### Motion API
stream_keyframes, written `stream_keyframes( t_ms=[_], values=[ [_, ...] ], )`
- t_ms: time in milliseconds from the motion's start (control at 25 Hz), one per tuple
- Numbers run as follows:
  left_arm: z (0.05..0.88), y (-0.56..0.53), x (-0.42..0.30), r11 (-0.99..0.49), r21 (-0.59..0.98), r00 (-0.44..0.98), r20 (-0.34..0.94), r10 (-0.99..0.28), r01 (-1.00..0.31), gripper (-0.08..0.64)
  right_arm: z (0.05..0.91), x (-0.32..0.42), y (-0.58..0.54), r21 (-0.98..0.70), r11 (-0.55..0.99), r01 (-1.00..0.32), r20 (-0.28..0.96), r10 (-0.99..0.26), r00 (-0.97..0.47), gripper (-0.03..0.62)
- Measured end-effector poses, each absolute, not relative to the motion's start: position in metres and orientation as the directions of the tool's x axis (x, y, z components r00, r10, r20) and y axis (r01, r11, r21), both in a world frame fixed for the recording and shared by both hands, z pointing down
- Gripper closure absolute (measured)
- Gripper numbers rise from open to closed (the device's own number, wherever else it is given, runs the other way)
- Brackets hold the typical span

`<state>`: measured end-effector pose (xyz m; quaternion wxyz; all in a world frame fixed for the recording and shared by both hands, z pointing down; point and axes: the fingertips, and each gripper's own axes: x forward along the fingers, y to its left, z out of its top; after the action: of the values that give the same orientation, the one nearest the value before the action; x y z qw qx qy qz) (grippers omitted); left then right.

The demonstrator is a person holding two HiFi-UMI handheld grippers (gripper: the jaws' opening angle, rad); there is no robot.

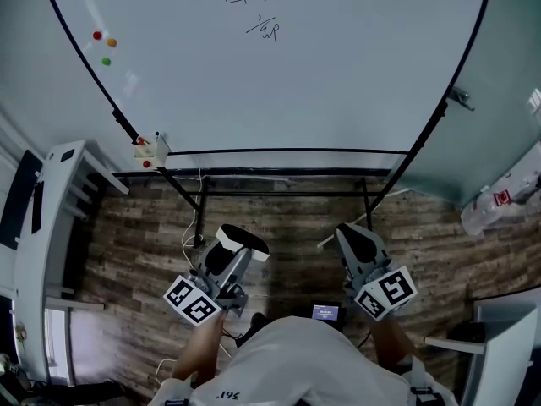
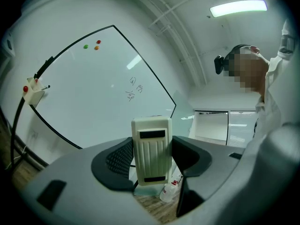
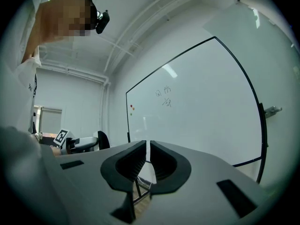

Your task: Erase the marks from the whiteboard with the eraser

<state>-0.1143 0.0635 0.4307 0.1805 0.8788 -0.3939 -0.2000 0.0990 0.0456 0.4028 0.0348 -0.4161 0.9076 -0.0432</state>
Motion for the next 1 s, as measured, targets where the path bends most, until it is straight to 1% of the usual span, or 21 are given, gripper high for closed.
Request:
stream_keyframes(
  t_ms=[160,320,560,1000],
  values=[
    [0.431,0.059,-0.106,-0.612,0.472,0.595,-0.206,-0.777,-0.635,0.302,0.407,0.111,0.037,-0.104,0.653,-0.75,-0.019,-0.755,-0.655,0.555],
    [0.434,0.053,-0.106,-0.601,0.472,0.59,-0.192,-0.784,-0.645,0.302,0.409,0.111,0.027,-0.11,0.664,-0.739,-0.012,-0.745,-0.667,0.496],
    [0.435,0.019,-0.121,-0.602,0.454,0.59,-0.188,-0.785,-0.656,0.302,0.412,0.094,-0.005,-0.102,0.667,-0.738,-0.005,-0.742,-0.67,0.494],
    [0.418,-0.108,-0.175,-0.644,0.423,0.632,-0.189,-0.751,-0.638,0.302,0.398,0.043,-0.108,-0.078,0.61,-0.789,-0.014,-0.792,-0.611,0.494]
  ],
)
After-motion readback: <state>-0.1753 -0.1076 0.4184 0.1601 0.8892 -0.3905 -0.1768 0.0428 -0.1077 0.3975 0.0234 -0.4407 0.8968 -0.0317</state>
